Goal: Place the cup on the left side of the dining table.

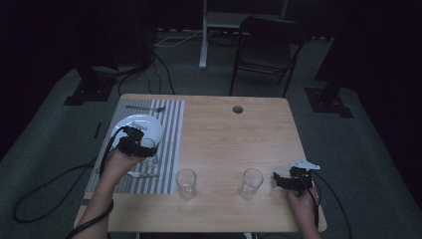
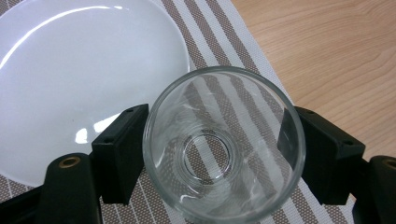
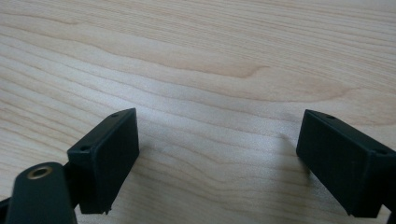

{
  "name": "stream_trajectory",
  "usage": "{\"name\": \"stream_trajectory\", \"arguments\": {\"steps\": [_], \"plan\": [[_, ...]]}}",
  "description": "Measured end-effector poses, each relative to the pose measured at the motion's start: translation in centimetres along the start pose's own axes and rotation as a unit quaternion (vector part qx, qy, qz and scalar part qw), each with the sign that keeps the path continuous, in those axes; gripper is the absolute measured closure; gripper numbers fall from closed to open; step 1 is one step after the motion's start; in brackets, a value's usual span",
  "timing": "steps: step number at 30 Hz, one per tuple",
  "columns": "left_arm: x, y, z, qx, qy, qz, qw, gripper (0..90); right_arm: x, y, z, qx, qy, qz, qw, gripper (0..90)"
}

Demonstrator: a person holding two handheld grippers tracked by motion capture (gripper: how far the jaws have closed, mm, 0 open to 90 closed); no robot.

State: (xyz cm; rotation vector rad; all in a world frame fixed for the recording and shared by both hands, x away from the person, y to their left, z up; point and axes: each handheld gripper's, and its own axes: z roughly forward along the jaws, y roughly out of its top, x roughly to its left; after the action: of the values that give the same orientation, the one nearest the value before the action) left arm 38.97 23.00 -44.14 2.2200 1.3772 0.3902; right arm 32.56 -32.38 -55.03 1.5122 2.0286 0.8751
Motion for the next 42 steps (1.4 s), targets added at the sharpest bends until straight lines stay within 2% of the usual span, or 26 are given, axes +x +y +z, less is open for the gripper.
{"name": "stream_trajectory", "arguments": {"steps": [2, 4, 5, 7, 9, 12, 14, 16, 20, 22, 24, 27, 28, 30, 31, 36, 38, 39, 42], "plan": [[-0.1, -0.2, 0.0, 0.006, 0.003, 0.002, 1.0000, 25.2, 0.0, 0.0, 0.0, 0.000, 0.000, 0.000, 1.0000, 12.7], [0.0, -0.4, -0.1, 0.004, 0.001, -0.003, 1.0000, 25.1, 0.0, 0.0, 0.0, 0.000, 0.000, 0.000, 1.0000, 12.7], [0.0, -0.5, -0.1, 0.005, 0.000, -0.007, 1.0000, 20.9, 0.0, 0.0, 0.0, 0.000, 0.000, 0.000, 1.0000, 12.7], [0.1, -0.8, 0.0, 0.005, -0.002, -0.010, 0.9999, 18.7, 0.0, 0.0, 0.0, 0.000, 0.000, 0.000, 1.0000, 12.7], [0.1, -1.1, -0.1, 0.006, 0.006, -0.011, 0.9999, 18.7, 0.0, 0.0, 0.0, 0.000, 0.000, 0.000, 1.0000, 12.7], [0.3, -1.5, -0.3, 0.000, 0.003, -0.021, 0.9998, 18.0, 0.0, 0.0, 0.0, 0.000, 0.000, 0.000, 1.0000, 12.7], [0.3, -1.9, -0.3, -0.003, 0.001, -0.030, 0.9995, 13.8, 0.0, 0.0, 0.0, 0.000, 0.000, 0.000, 1.0000, 12.7], [0.3, -2.2, -0.3, 0.000, 0.009, -0.029, 0.9995, 10.9, 0.0, 0.0, 0.0, 0.000, 0.000, 0.000, 1.0000, 12.7], [0.3, -2.9, -0.4, 0.001, 0.019, -0.032, 0.9993, 10.8, 0.0, 0.0, 0.0, 0.000, 0.000, 0.000, 1.0000, 12.7], [0.4, -3.1, -0.5, -0.001, 0.017, -0.032, 0.9993, 10.8, 0.0, 0.0, 0.0, 0.000, 0.000, 0.000, 1.0000, 12.7], [0.5, -3.8, -0.6, -0.001, 0.016, -0.037, 0.9992, 9.5, 0.0, 0.0, 0.0, 0.000, 0.000, 0.000, 1.0000, 12.7], [0.7, -4.6, -0.7, 0.007, 0.031, -0.039, 0.9987, 3.9, 0.0, 0.0, 0.0, -0.001, 0.000, 0.000, 1.0000, 12.7], [0.8, -5.0, -0.7, 0.005, 0.036, -0.046, 0.9983, 3.1, 0.0, 0.0, 0.0, -0.001, 0.000, 0.000, 1.0000, 12.7], [1.0, -5.3, -0.7, 0.007, 0.035, -0.048, 0.9982, 3.0, 0.0, 0.0, 0.0, -0.001, 0.000, 0.000, 1.0000, 12.7], [1.3, -5.7, -0.8, 0.002, 0.038, -0.057, 0.9977, 3.0, 0.0, 0.0, 0.0, -0.001, 0.000, 0.000, 1.0000, 12.7], [2.1, -7.6, -1.2, -0.008, 0.041, -0.076, 0.9962, 3.0, 0.0, 0.0, 0.0, 0.000, -0.001, 0.000, 1.0000, 12.7], [2.3, -8.3, -1.3, -0.016, 0.035, -0.085, 0.9956, 3.0, 0.0, 0.0, 0.0, 0.000, -0.001, 0.000, 1.0000, 12.7], [2.5, -8.8, -1.4, -0.023, 0.039, -0.092, 0.9947, 3.0, 0.0, 0.0, 0.0, 0.000, -0.001, 0.000, 1.0000, 12.7], [2.8, -9.8, -1.6, -0.027, 0.047, -0.097, 0.9938, 3.0, 0.0, 0.0, 0.0, 0.000, -0.001, 0.000, 1.0000, 12.7]]}}
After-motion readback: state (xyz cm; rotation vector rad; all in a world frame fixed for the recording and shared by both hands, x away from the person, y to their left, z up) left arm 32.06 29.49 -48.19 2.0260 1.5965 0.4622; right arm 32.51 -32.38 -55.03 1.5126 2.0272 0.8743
